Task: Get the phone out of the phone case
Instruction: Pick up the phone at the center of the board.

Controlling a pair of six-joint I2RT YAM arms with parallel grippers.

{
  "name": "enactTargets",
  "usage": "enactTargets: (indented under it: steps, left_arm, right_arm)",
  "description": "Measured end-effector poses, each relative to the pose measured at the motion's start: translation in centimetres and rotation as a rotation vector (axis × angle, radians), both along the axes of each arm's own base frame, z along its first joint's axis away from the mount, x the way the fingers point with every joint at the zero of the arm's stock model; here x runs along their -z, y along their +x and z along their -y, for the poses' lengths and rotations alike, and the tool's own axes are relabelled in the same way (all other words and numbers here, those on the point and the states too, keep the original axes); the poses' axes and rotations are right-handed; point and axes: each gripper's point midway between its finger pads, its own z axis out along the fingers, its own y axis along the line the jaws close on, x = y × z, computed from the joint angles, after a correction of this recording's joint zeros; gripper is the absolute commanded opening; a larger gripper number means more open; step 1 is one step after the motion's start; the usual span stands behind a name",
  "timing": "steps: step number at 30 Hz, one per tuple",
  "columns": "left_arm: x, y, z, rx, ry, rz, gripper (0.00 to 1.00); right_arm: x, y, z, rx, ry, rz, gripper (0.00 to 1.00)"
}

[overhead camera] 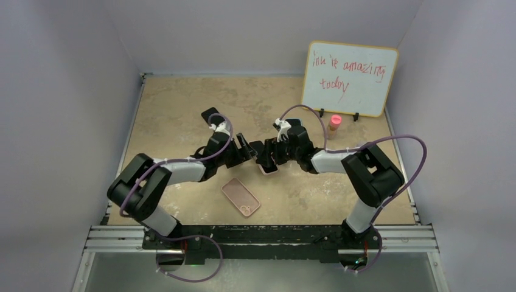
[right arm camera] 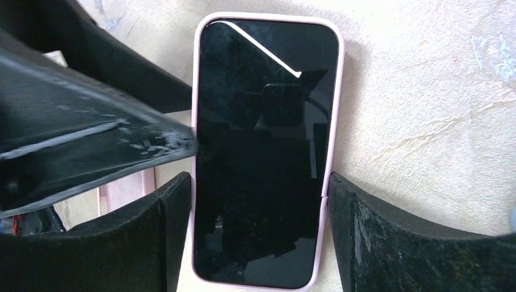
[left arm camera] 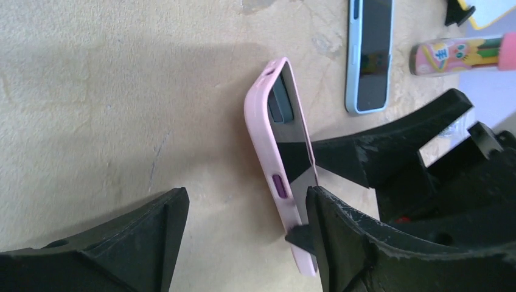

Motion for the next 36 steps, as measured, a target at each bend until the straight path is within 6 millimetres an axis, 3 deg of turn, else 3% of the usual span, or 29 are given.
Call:
enactTargets:
  steps: [5,11,17,21,27,32,36]
  left_arm:
    - [1.3,1.3,0.9,-0.008,-0.005,-0.012,0.61]
    - [1.6,2.3,2.1,-0.004,-0.052,-0.001,0.34]
    - [0.9,2.8,3.4,0.008,-0.145,0.002,0.00]
    - [-0.6,3.1,3.4,0.029,-0.197,0.036,0.00]
    - [-2.7,1.9,1.3,0.114,-0.211,0.089,0.00]
    - [-6.1,2.9,-1.7,0.126,-0.147,0.217,0.00]
    - [-9.0,1.9,-1.4,0.231,-0.104,0.279,0.00]
  right_arm:
    - [0.0,0.1,-0.3,-0.005,0.013,0.006,0.01]
    - [0.0,0.2,-0.5,-0.005,0.024,0.010,0.03]
    - [-0.2,0.3,-0.4,0.010,0.044,0.014,0.24]
    - [-1.1,0.2,-0.2,0.017,0.067,0.039,0.38]
    - [-3.4,-1.3,-0.7,-0.029,0.126,0.107,0.59]
    - [-5.1,-2.0,-0.5,-0.067,0.173,0.174,0.60]
    - [-5.5,-3.0,-0.7,-0.123,0.209,0.203,0.57]
